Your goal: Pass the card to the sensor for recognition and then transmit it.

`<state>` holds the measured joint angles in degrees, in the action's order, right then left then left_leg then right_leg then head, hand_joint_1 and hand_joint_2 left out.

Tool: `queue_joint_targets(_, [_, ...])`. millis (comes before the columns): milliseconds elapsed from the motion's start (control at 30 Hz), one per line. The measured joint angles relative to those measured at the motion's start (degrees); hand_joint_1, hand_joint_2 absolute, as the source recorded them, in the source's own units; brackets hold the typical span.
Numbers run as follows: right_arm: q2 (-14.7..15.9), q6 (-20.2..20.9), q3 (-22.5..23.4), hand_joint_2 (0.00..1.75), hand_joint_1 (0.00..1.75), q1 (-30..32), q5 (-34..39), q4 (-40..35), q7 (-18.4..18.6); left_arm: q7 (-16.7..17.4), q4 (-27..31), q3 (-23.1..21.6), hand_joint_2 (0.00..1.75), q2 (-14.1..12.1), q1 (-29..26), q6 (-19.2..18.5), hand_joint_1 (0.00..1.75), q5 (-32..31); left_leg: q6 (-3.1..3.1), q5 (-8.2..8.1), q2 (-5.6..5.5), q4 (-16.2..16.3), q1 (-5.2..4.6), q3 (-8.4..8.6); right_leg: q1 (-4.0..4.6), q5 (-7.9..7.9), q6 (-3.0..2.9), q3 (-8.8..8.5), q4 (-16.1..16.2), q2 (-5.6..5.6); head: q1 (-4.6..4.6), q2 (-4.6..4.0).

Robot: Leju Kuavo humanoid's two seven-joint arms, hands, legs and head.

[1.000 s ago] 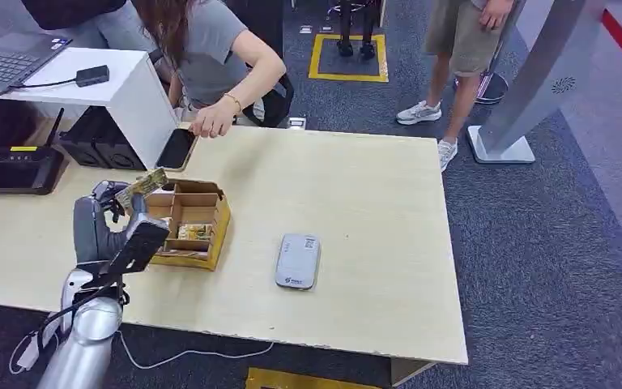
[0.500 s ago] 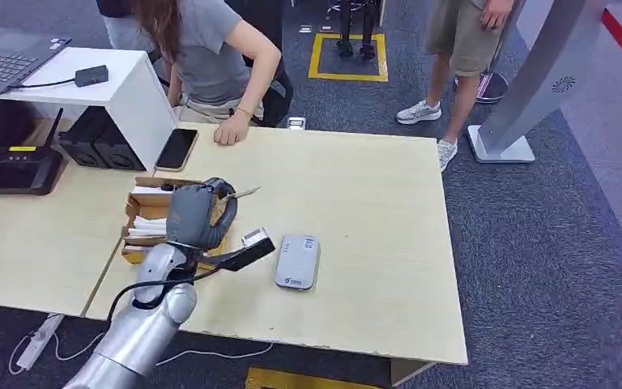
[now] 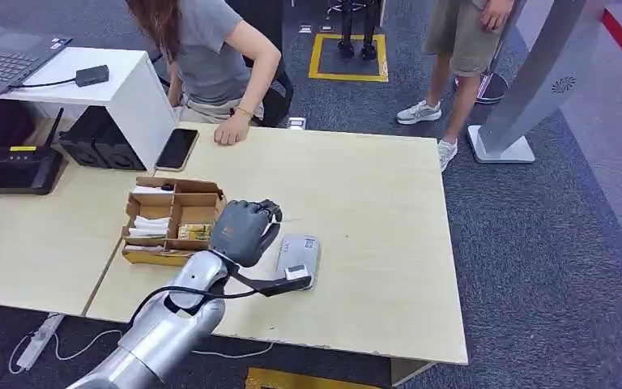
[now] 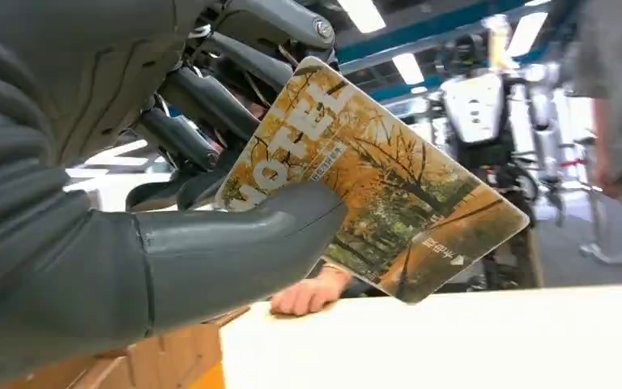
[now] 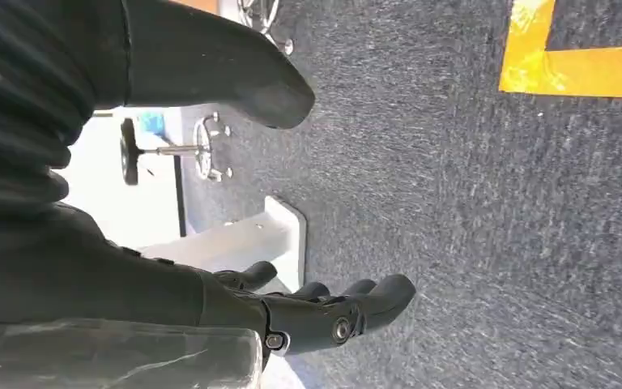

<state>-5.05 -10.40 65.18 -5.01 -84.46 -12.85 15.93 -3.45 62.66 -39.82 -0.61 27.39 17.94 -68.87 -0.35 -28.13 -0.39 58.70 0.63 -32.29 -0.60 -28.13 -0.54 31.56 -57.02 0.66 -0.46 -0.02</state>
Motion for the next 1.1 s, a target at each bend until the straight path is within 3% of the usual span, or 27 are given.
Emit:
queue_joint_targets(600, [1.09,-0.07,-0.20,1.75,0.00,0.06,0.04,0.00,0.04,1.77,-7.37,-5.86,1.75,1.62,4.73,-4.72,1.75,-1.33,0.00,0.00,0.01,0.00,0.01,-0.01,0.00,0.00,0.00,0.01,0.00,0.00,0.00,0.00])
queue_joint_targets(800, [1.38,-0.09,-0.20,1.75,0.00,0.13,0.13,0.00,0.31,3.12,-12.58,-7.30,1.75,2.29,6.48,-9.15,1.75,-2.14,0.00,0.00,0.01,0.00,0.00,0.00,0.00,0.00,0.00,0.01,0.00,0.00,0.00,0.00])
queue_joint_targets(1100, [1.66,-0.07,-0.20,1.75,0.00,0.07,0.11,0.00,0.28,2.86,-17.29,-8.84,1.75,3.80,8.08,-9.25,1.75,-2.49,0.00,0.00,-0.01,0.00,0.01,0.00,0.00,0.00,0.00,-0.01,0.00,-0.03,0.00,0.00])
